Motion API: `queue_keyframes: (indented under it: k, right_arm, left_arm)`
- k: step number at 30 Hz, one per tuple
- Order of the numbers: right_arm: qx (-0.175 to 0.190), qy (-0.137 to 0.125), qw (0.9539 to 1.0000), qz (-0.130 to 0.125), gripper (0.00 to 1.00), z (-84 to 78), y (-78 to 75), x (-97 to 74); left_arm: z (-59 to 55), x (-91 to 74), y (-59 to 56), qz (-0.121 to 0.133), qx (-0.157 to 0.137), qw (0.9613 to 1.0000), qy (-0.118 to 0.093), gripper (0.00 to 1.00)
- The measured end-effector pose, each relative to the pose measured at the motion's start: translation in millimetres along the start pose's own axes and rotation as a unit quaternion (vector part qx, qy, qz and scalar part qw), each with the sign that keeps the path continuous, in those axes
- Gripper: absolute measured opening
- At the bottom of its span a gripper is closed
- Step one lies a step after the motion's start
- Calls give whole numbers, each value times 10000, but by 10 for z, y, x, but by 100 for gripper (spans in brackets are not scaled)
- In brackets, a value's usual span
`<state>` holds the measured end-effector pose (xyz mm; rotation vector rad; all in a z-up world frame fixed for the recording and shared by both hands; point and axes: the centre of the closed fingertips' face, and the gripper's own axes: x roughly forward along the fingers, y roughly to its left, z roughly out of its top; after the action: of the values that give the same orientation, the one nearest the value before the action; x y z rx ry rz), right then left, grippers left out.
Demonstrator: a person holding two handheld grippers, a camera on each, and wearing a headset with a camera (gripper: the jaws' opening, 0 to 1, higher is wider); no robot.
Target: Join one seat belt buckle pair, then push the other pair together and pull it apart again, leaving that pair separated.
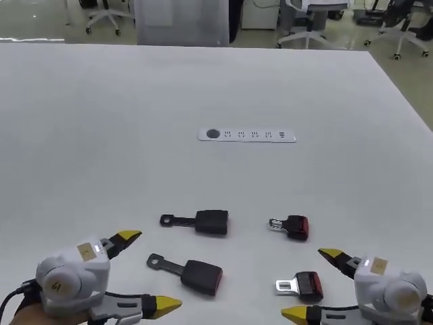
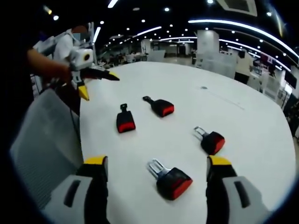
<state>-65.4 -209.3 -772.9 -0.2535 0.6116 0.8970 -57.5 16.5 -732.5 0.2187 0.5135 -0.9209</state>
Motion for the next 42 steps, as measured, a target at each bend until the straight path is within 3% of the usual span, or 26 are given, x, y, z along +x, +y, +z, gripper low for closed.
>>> queue_keyframes:
  k: [10,17,26,40,42]
  right_arm:
    - [-201,309,9982,484,87,-142,-31,98]
    - [-353,466,9955,748,85,-237,-69,142]
    - [-613,786,9895,1047,79,-389,-159,219]
    - [-964,1126,9762,1581,68,-525,-263,272]
    - [-976,1193,9742,1649,65,-540,-274,263]
  left_arm:
    - [-129,213,-43,-475,332,9978,309,87]
    - [-216,379,-102,-800,555,9939,510,84]
    - [-297,585,-147,-1248,969,9841,818,77]
    - [-471,890,-173,-1883,1556,9619,1227,69]
    - [-480,930,-163,-1910,1595,9604,1254,67]
